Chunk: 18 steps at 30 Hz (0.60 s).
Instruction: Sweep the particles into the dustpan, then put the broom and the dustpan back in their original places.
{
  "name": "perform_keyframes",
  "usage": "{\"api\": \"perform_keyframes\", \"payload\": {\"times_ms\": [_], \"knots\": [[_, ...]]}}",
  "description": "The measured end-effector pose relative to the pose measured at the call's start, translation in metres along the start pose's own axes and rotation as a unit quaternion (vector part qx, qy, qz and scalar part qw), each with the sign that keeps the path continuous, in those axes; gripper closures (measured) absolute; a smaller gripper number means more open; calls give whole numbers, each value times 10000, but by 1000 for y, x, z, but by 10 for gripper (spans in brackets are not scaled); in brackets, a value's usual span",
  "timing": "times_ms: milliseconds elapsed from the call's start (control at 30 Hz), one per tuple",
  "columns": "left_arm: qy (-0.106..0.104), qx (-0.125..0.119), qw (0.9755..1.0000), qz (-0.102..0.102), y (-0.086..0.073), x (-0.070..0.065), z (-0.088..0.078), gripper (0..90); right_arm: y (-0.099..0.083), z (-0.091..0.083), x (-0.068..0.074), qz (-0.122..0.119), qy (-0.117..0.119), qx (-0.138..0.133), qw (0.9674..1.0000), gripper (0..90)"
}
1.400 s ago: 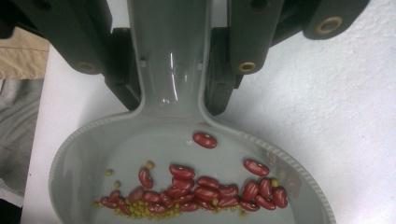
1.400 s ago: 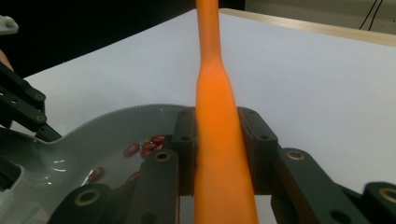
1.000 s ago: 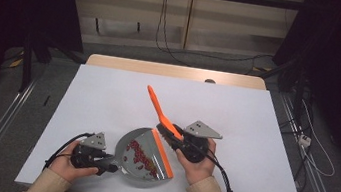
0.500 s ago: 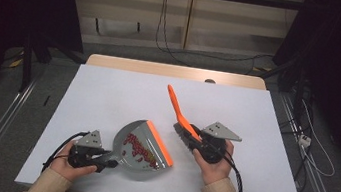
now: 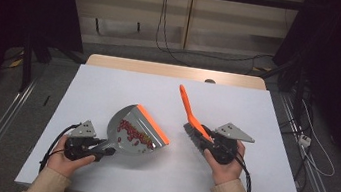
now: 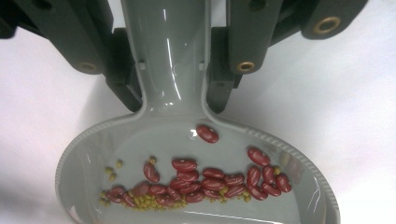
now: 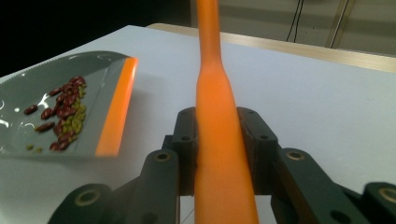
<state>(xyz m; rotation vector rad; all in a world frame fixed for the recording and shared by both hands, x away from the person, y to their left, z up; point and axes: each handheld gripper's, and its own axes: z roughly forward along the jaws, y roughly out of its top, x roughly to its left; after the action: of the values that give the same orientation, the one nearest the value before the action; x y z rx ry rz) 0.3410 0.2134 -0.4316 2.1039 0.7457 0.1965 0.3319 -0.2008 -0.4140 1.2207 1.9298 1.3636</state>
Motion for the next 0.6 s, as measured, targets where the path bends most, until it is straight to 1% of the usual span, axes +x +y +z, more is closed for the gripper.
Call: {"api": "perform_keyframes", "payload": {"times_ms": [33,100,133,200,233,267,300,333,367,400,433,500,600], "knots": [[76,-12,10000,12,1,2,-1,637,0,-2,-2,5,-13,5,10000,710],[265,-79,9995,-158,1,5,-2,637,-1,-5,-5,-35,-57,-8,10000,710],[367,-87,9991,-208,1,7,-2,637,-1,-7,-7,-31,-70,-3,10000,710],[535,-163,9978,-359,1,12,-4,637,-2,-11,-11,-45,-115,13,9999,710],[627,-158,9971,-391,2,14,-4,637,-3,-12,-12,-31,-135,32,9999,709],[754,-174,9960,-450,2,16,-5,637,-3,-14,-14,-55,-172,28,9998,709],[858,-185,9949,-500,1,18,-5,637,-4,-15,-16,-44,-161,33,9999,710],[917,-188,9939,-582,1,20,-5,636,-5,-17,-18,-21,-180,27,9998,709],[1019,-225,9924,-648,1,21,-4,636,-5,-18,-19,15,-197,34,9998,710],[1123,-204,9909,-708,1,23,-3,636,-5,-19,-21,34,-189,28,9998,710],[1193,-210,9899,-734,1,24,-2,636,-6,-21,-23,41,-216,24,9998,710],[1351,-191,9869,-857,0,27,1,636,-6,-22,-26,36,-226,20,9997,710],[1541,-91,9825,-1042,-3,32,5,636,-8,-24,-28,65,-258,42,9996,710]]}}
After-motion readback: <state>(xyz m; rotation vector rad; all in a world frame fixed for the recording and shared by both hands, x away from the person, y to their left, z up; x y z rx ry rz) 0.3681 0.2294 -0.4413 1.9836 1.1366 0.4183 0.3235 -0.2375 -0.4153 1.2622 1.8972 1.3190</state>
